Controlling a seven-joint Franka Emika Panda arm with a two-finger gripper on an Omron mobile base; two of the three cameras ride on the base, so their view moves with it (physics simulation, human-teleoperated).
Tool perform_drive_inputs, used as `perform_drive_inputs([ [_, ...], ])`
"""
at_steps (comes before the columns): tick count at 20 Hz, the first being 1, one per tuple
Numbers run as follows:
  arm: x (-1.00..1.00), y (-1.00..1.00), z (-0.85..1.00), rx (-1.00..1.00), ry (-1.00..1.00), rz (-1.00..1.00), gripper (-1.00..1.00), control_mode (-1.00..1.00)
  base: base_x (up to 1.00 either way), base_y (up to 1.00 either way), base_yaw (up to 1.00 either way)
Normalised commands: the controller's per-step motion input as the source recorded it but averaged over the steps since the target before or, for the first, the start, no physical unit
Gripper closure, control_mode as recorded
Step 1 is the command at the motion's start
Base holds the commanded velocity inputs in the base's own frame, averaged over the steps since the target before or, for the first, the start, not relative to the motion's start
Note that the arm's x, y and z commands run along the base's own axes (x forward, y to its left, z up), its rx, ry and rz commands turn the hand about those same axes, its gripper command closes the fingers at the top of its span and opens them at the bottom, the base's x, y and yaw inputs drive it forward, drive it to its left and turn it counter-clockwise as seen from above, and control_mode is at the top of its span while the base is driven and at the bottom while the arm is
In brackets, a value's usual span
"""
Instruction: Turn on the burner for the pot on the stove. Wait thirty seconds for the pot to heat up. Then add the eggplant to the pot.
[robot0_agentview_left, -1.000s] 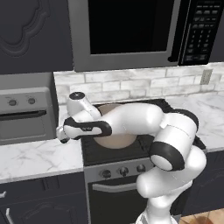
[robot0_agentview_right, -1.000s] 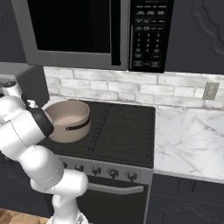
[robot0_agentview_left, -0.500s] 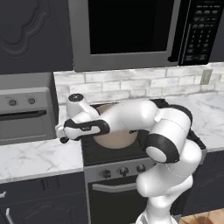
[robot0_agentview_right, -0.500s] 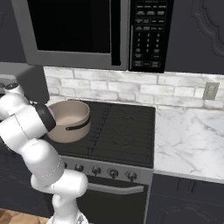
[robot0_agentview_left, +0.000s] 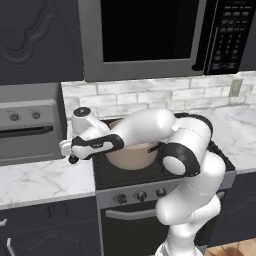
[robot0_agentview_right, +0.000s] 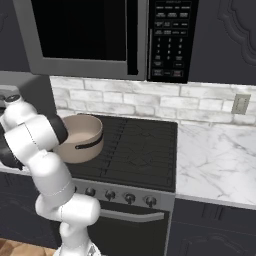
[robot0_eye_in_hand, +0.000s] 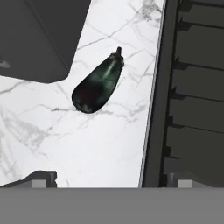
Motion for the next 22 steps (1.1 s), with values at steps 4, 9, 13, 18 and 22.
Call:
perform_drive_inputs([
  [4,0.08,0.07,-0.11,0.0,0.0,-0.04,-1.0,-1.0,0.0,0.0,0.0],
  [9,0.11,0.03,-0.25,0.0,0.0,-0.01,-1.0,-1.0,0.0,0.0,0.0],
  [13,0.16,0.05,-0.25,0.0,0.0,0.0,-1.0,-1.0,0.0,0.0,0.0],
  [18,0.18,0.14,-0.11,0.0,0.0,-0.01,-1.0,-1.0,0.0,0.0,0.0],
  [22,0.16,0.13,-0.01,0.0,0.0,-0.02,-1.0,-1.0,0.0,0.0,0.0],
])
